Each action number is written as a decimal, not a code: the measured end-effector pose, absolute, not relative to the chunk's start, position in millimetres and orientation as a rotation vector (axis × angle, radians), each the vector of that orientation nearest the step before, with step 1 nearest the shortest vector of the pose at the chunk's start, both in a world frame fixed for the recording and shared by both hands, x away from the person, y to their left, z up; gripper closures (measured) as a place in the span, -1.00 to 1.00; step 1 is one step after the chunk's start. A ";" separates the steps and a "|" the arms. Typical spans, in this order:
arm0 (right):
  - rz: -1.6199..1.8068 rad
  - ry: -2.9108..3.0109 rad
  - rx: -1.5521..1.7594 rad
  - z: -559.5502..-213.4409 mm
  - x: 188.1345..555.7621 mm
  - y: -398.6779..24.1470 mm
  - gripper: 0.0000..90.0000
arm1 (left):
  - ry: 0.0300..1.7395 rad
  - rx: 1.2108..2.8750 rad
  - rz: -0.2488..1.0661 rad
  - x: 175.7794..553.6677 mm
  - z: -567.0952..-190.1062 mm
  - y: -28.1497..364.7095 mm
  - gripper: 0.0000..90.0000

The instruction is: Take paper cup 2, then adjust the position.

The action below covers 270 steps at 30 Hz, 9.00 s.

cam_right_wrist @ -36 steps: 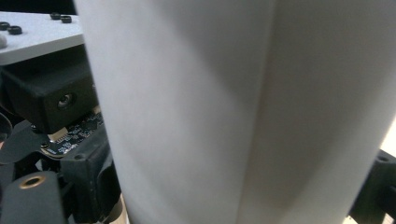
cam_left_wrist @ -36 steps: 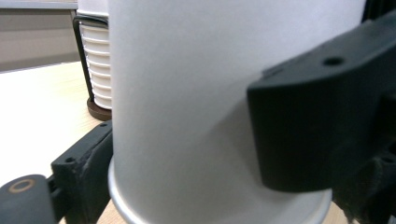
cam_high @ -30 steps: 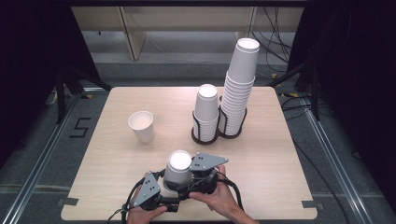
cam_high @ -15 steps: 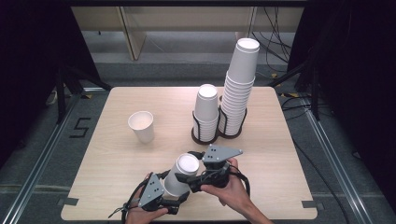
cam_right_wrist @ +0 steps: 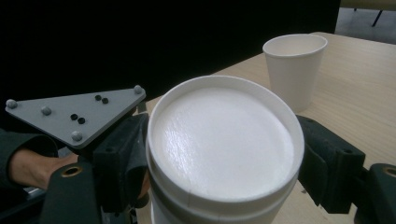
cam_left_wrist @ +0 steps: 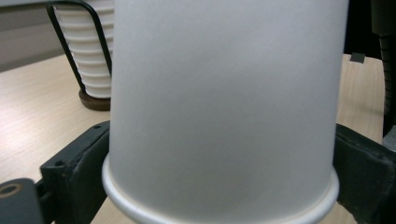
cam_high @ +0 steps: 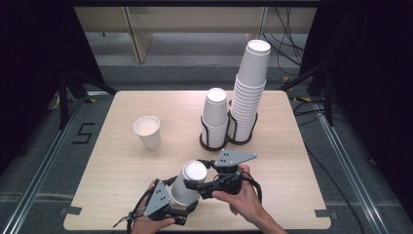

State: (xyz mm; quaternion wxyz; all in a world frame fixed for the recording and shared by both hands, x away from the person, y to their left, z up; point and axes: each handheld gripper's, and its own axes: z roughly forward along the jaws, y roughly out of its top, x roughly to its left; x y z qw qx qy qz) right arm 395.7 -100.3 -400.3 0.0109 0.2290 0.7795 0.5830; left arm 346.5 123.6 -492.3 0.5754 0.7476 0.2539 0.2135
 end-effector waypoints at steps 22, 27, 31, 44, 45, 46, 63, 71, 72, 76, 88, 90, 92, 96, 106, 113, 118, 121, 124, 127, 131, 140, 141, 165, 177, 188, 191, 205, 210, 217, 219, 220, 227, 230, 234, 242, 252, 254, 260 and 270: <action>1.889 2.403 0.800 -405.5 398.7 -103.2 -0.42 | 0.558 1.718 0.600 345.9 -490.8 124.7 -0.91; 1.885 2.399 0.803 -406.8 400.5 -104.3 -0.45 | 0.566 1.765 0.606 345.5 -487.8 126.5 -0.77; 1.851 2.453 0.810 -406.8 402.4 -105.9 -0.48 | 0.551 1.812 0.602 346.2 -487.1 127.0 -0.72; 1.668 2.520 0.681 -398.4 404.1 -118.7 -0.65 | 0.520 1.963 0.550 345.6 -485.7 127.2 -0.69; 1.661 2.515 0.673 -397.6 404.0 -119.4 -0.65 | 0.513 1.985 0.545 345.8 -485.0 127.5 -0.69; 1.663 2.510 0.676 -397.5 403.5 -119.2 -0.65 | 0.512 1.983 0.542 345.5 -485.7 126.4 -0.69; 1.370 2.706 0.431 -387.5 394.3 -121.7 -0.65 | 0.417 2.140 0.528 344.3 -483.4 126.7 -0.68; 1.267 2.780 0.339 -395.5 394.4 -115.9 -0.64 | 0.370 2.153 0.542 341.3 -483.3 123.6 -0.68; 1.253 2.796 0.335 -396.9 394.4 -115.0 -0.64 | 0.352 2.160 0.553 341.4 -482.7 123.7 -0.68; 1.213 2.849 0.297 -402.9 396.3 -111.8 -0.62 | 0.325 2.160 0.547 339.9 -482.2 122.3 -0.68; 1.341 2.943 0.323 -412.7 409.3 -118.7 -0.46 | 0.307 2.111 0.512 340.8 -482.8 124.9 -0.75; 1.371 2.944 0.329 -411.7 411.7 -122.2 -0.46 | 0.304 2.077 0.503 341.1 -482.2 126.3 -0.76; 1.405 2.938 0.343 -410.7 412.7 -124.7 -0.46 | 0.291 2.053 0.497 341.9 -481.3 128.0 -0.77; 1.425 2.944 0.340 -410.2 414.5 -127.7 -0.46 | 0.277 2.024 0.499 341.8 -481.2 130.6 -0.76; 1.253 2.927 0.290 -410.2 407.5 -121.4 -0.62 | 0.292 2.066 0.489 341.7 -478.9 130.5 -0.63; 1.030 2.882 0.162 -401.4 394.4 -112.3 -0.64 | 0.287 2.121 0.477 342.1 -478.6 128.3 -0.63; 0.915 2.880 0.060 -403.1 388.9 -104.8 -0.64 | 0.275 2.153 0.471 340.8 -477.6 125.9 -0.63; 0.859 2.879 0.035 -404.7 385.7 -99.8 -0.63 | 0.269 2.162 0.471 339.5 -476.9 125.3 -0.63; 0.797 2.886 -0.005 -406.7 383.3 -93.6 -0.62 | 0.262 2.165 0.469 338.0 -476.6 124.6 -0.63; 0.714 2.873 -0.013 -408.7 379.7 -90.0 -0.62 | 0.261 2.170 0.467 336.7 -475.2 123.6 -0.63; 0.641 2.851 -0.069 -413.0 377.7 -87.5 -0.62 | 0.243 2.186 0.455 336.6 -475.1 123.2 -0.63; 0.627 2.857 -0.176 -418.1 379.4 -85.9 -0.53 | 0.229 2.157 0.437 337.9 -476.6 124.7 -0.67; 0.622 2.870 -0.135 -417.8 378.0 -87.8 -0.53 | 0.222 2.140 0.431 339.2 -477.4 126.3 -0.70; 1.133 2.893 -0.183 -418.1 401.7 -113.6 -0.44 | 0.275 1.862 0.373 343.9 -473.1 140.8 -0.78; 0.979 2.921 -0.151 -425.0 396.9 -105.4 -0.59 | 0.269 1.944 0.357 340.2 -470.5 134.1 -0.63; 0.729 2.837 -0.197 -417.8 381.1 -91.5 -0.62 | 0.287 2.031 0.358 339.2 -469.6 130.2 -0.63; 0.665 2.837 -0.231 -423.1 378.6 -85.4 -0.59 | 0.286 2.034 0.354 338.2 -470.3 128.1 -0.63; 0.937 2.904 -0.255 -436.5 393.2 -97.5 -0.49 | 0.361 1.904 0.288 344.2 -473.0 135.2 -0.83; 1.045 2.895 -0.230 -437.9 402.3 -106.0 -0.49 | 0.401 1.857 0.249 346.0 -474.5 135.7 -0.80; 1.124 2.895 -0.214 -438.7 405.2 -109.4 -0.49 | 0.414 1.849 0.233 346.8 -475.0 136.1 -0.82; 1.174 2.908 -0.201 -437.3 403.9 -110.0 -0.49 | 0.413 1.828 0.229 346.4 -475.3 135.1 -0.82; 1.182 2.910 -0.189 -436.8 403.6 -110.3 -0.49 | 0.417 1.832 0.238 345.8 -474.1 135.9 -0.82; 1.158 2.918 -0.161 -438.2 402.2 -107.9 -0.48 | 0.370 1.828 0.263 344.3 -470.4 136.6 -0.71; 1.126 2.908 -0.191 -441.6 404.0 -106.4 -0.48 | 0.352 1.826 0.265 343.8 -470.4 135.8 -0.68; 1.101 2.917 -0.180 -442.9 402.6 -104.0 -0.48 | 0.353 1.829 0.267 343.0 -469.9 136.3 -0.66; 1.108 2.926 -0.087 -443.9 402.3 -102.4 -0.63 | 0.380 1.818 0.276 343.4 -466.7 138.5 -0.65; 0.991 2.871 -0.070 -437.0 394.8 -97.1 -0.64 | 0.415 1.839 0.290 345.1 -464.5 140.9 -0.65; 0.963 2.877 -0.064 -438.9 392.4 -94.8 -0.50 | 0.405 1.845 0.280 344.8 -464.3 140.4 -0.65; 1.045 2.873 -0.095 -447.8 395.0 -92.8 -0.47 | 0.444 1.780 0.254 346.1 -467.0 141.3 -0.80; 1.385 2.843 0.010 -445.4 396.9 -94.3 -0.47 | 0.488 1.661 0.233 345.8 -467.9 140.8 -0.84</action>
